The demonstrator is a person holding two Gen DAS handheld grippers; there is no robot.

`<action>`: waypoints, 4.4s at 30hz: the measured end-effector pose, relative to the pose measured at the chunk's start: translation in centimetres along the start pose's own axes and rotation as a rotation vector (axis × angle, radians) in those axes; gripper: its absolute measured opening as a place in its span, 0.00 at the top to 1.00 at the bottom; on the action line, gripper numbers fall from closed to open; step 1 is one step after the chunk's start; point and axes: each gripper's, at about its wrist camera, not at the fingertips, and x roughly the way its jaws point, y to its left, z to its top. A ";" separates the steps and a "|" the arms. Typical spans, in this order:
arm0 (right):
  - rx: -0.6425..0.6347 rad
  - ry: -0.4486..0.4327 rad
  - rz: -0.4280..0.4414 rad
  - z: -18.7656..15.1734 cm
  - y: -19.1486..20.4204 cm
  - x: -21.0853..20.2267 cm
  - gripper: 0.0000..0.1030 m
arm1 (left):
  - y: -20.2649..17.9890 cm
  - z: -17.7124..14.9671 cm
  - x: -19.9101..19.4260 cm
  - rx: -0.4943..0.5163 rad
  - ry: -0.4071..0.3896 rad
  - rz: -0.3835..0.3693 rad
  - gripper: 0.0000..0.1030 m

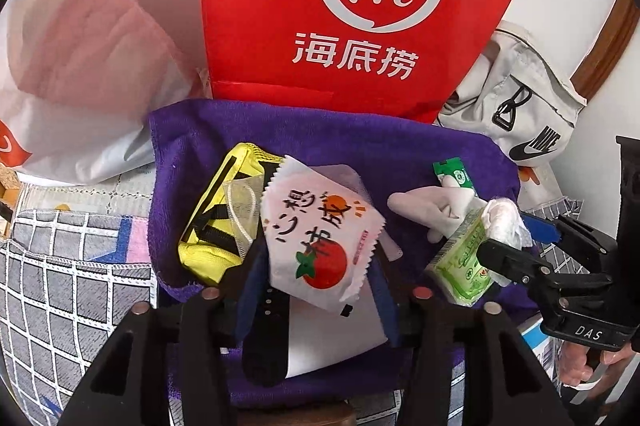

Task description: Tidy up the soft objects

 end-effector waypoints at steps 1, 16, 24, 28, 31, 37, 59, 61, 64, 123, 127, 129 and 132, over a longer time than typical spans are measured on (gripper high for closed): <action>0.003 -0.004 0.008 0.0 0.0 -0.1 0.33 | -0.1 0.0 0.0 0.002 -0.002 -0.007 0.44; 0.056 -0.075 0.019 0.7 -0.3 -2.9 0.16 | -0.9 0.4 -1.4 0.018 -0.016 0.038 0.34; 0.042 -0.178 -0.044 0.5 1.3 -7.6 0.16 | -0.7 0.6 -4.7 0.023 -0.068 0.085 0.32; 0.056 -0.182 -0.074 -0.2 1.8 -10.0 0.14 | -0.7 0.0 -6.7 0.005 -0.096 0.073 0.29; 0.084 -0.167 -0.084 -1.1 2.0 -11.5 0.14 | -1.4 -1.4 -8.0 0.028 -0.091 0.082 0.29; 0.117 -0.168 -0.085 -4.1 3.5 -14.4 0.14 | -2.5 -5.2 -11.4 0.026 -0.107 0.092 0.29; 0.075 -0.282 -0.186 -19.9 11.0 -26.3 0.00 | -9.0 -19.4 -26.3 0.069 -0.277 0.135 0.04; 0.078 -0.285 -0.192 -20.7 11.1 -26.9 0.00 | -9.4 -20.5 -27.1 0.069 -0.299 0.154 0.04; 0.084 -0.292 -0.202 -22.1 11.4 -28.1 0.00 | -10.0 -21.8 -27.9 0.069 -0.323 0.191 0.04; 0.053 -0.342 -0.213 -25.6 13.6 -31.6 0.00 | -10.7 -25.6 -29.3 0.044 -0.342 0.197 0.04; 0.053 -0.342 -0.213 -25.6 13.6 -31.6 0.00 | -10.7 -25.7 -29.3 0.042 -0.341 0.196 0.04; 0.053 -0.342 -0.213 -25.6 13.6 -31.6 0.00 | -10.7 -25.7 -29.3 0.041 -0.341 0.196 0.04; 0.052 -0.344 -0.212 -25.6 13.6 -31.7 0.00 | -10.7 -25.7 -29.3 0.043 -0.341 0.196 0.04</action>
